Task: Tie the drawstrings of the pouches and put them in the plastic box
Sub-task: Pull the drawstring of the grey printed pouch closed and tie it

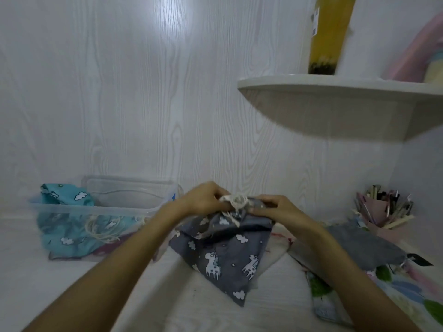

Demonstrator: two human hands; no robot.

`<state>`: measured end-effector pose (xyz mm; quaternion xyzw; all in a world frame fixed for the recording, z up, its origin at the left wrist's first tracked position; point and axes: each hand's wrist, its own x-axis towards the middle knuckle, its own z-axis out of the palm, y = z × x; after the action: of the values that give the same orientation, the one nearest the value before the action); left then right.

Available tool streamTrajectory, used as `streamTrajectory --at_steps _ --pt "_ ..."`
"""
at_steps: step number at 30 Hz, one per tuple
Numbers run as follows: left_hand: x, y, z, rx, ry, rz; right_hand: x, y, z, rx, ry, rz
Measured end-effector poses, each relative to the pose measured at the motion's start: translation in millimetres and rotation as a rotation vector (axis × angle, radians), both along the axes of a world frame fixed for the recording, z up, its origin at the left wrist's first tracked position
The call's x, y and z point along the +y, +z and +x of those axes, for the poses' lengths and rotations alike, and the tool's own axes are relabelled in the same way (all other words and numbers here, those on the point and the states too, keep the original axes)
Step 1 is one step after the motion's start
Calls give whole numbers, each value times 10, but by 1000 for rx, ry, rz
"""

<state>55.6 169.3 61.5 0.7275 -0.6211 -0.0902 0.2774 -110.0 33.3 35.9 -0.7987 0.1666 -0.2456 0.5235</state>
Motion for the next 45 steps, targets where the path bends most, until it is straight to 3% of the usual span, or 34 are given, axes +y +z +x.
streamTrajectory --at_steps 3,5,10,12,14,20,25,32,37,39,42,45 --pt "176 353 56 161 48 -161 178 224 13 8 157 375" --pt "284 516 96 199 84 -199 268 275 58 113 251 464" --pt "532 787 151 355 151 -375 365 182 277 480 304 233" --pt "599 883 139 408 152 -433 357 53 395 599 220 190" --pt "641 918 147 344 183 -421 323 -13 431 616 111 210" --pt "731 607 285 24 411 -293 178 225 280 312 -93 354" --pt "600 224 1 -105 163 -77 305 463 263 29 -174 373" --pt "747 642 67 -41 350 -456 654 1078 529 -224 -32 397" --pt "1091 773 544 -166 537 -407 975 1143 1126 -244 89 427" --pt "1155 671 756 -202 623 -326 1047 988 1401 -247 39 325" --pt "1184 423 895 -161 579 -12 1073 562 1717 -203 -189 -151" --pt "1174 172 1066 -114 552 93 1052 188 1851 48 -133 -455"
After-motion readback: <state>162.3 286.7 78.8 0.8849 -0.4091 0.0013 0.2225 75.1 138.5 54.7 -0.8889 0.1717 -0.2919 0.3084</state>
